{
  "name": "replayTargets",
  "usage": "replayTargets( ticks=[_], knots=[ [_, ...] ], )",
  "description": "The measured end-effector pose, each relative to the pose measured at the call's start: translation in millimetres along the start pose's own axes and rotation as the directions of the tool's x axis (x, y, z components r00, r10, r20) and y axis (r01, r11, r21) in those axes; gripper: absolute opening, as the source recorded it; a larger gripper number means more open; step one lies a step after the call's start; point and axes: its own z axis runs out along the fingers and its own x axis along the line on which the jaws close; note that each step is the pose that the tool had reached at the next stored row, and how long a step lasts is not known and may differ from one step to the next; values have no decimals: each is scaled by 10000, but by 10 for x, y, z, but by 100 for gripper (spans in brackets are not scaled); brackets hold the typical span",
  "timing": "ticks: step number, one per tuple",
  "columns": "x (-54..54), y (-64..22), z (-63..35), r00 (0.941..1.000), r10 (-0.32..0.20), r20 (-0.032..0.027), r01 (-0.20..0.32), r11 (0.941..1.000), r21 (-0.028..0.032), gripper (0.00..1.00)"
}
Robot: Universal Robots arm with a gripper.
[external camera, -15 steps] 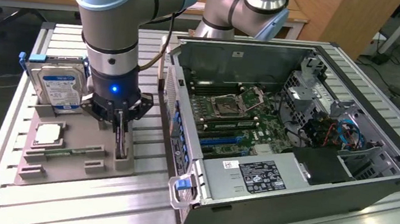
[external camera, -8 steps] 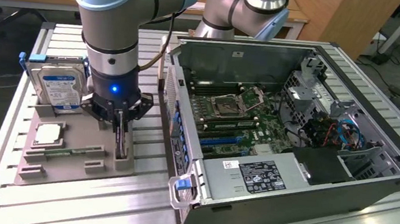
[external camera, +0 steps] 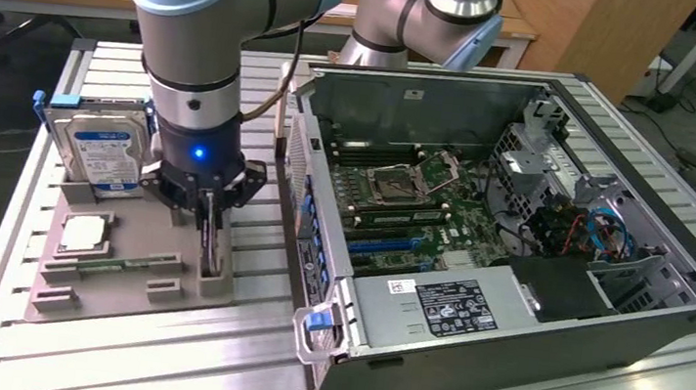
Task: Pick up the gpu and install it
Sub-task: 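Pick up the gpu and move the gpu toward the slot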
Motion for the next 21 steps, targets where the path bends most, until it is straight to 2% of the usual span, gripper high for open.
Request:
replayTargets(
  ticks=[21],
  knots=[
    [3, 4, -217, 10000, 0, 0, 0, 10000, 0, 27]
  ],
)
